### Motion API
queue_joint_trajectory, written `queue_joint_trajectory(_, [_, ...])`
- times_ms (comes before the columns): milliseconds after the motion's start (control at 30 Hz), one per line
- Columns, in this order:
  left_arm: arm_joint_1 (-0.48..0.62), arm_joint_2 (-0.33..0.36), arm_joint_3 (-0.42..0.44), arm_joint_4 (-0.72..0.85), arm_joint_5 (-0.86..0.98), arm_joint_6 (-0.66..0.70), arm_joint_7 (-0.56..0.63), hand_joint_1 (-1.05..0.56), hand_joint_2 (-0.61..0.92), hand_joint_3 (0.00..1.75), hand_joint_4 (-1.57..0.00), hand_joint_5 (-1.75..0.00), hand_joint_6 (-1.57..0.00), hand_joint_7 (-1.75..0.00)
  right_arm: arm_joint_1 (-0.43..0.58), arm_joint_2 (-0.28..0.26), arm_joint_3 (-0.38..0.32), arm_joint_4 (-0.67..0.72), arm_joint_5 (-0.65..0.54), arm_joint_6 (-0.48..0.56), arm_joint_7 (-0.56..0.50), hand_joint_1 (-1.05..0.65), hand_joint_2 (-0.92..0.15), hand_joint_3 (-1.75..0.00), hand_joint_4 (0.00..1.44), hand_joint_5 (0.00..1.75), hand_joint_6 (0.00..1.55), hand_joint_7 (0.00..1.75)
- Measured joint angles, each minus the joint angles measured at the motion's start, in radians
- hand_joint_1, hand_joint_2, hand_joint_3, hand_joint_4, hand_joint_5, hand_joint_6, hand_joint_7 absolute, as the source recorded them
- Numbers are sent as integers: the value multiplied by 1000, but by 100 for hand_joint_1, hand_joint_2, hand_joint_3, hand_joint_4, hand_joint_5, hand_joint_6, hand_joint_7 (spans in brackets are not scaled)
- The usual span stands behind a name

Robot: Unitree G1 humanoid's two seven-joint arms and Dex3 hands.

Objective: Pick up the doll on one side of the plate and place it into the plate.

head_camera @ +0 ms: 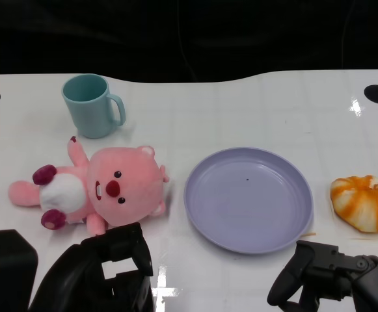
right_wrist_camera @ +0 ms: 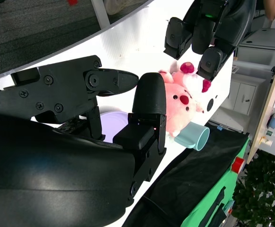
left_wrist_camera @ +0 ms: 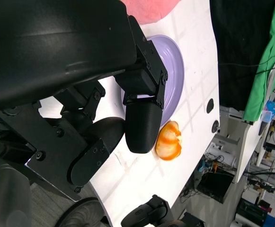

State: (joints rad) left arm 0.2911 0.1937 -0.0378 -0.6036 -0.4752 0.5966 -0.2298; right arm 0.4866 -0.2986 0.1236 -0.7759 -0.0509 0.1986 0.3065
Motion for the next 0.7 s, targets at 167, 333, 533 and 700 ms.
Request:
queue_joint_trajectory(167, [0, 2, 0, 0, 1, 0, 0, -17, 34, 149, -91, -175, -78, -170, -2, 0, 0, 0, 0, 0, 0, -28, -92, -32, 69, 157, 60, 130])
queue_joint_trajectory(333, [0, 2, 0, 1, 0, 0, 0, -17, 34, 149, -91, -175, -77, -170, -2, 0, 1, 0, 0, 0, 0, -27, -92, -32, 69, 157, 60, 130])
queue_joint_trajectory(533, [0, 2, 0, 2, 0, 0, -2, -18, 33, 148, -91, -175, -77, -170, -3, 0, 1, 0, -1, 0, 0, -28, -92, -32, 69, 157, 60, 129])
queue_joint_trajectory(700, [0, 2, 0, 2, 0, 0, -2, -18, 34, 148, -91, -175, -77, -169, -3, 0, 2, 0, -2, 0, 0, -28, -92, -32, 69, 157, 60, 129])
